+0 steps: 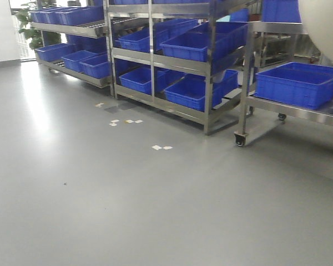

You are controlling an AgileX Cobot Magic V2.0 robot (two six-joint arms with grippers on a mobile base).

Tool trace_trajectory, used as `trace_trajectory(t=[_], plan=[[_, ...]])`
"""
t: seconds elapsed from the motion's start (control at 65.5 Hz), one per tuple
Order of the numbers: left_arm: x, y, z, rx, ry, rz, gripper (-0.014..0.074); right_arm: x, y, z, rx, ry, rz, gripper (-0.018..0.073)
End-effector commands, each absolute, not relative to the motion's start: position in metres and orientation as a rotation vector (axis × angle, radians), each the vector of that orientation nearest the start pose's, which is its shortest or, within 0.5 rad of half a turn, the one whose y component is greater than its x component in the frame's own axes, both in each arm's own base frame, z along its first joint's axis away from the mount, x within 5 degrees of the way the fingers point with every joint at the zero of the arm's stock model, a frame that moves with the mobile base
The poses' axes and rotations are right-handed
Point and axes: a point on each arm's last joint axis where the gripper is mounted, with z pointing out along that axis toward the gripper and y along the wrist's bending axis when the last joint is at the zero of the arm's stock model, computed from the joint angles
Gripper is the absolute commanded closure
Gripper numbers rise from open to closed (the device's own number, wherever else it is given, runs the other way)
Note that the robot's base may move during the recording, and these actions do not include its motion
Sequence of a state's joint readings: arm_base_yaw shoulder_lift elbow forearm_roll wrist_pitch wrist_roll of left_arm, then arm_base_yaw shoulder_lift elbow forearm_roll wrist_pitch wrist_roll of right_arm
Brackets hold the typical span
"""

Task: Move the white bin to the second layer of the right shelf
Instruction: 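Turn and drive along the roller shelf rack carrying the bin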

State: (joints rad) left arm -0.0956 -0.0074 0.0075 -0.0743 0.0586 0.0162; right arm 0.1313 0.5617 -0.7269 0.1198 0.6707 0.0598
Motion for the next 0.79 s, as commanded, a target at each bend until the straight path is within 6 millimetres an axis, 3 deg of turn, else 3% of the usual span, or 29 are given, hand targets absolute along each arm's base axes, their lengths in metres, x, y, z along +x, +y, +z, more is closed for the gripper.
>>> trace_trajectory(t=[0.0, 0.778], plan=[[0.0569, -0.0056, 0.2013, 0.016, 1.491, -0.142, 0.0512, 0.1035, 0.0196, 0.3696, -0.014, 1.881, 0.265, 0.0504], [0.0569, -0.0056, 0.2013, 0.016, 1.491, -0.142, 0.0512, 0.1035, 0.0196, 0.3696, -0.014, 1.881, 0.265, 0.0504]])
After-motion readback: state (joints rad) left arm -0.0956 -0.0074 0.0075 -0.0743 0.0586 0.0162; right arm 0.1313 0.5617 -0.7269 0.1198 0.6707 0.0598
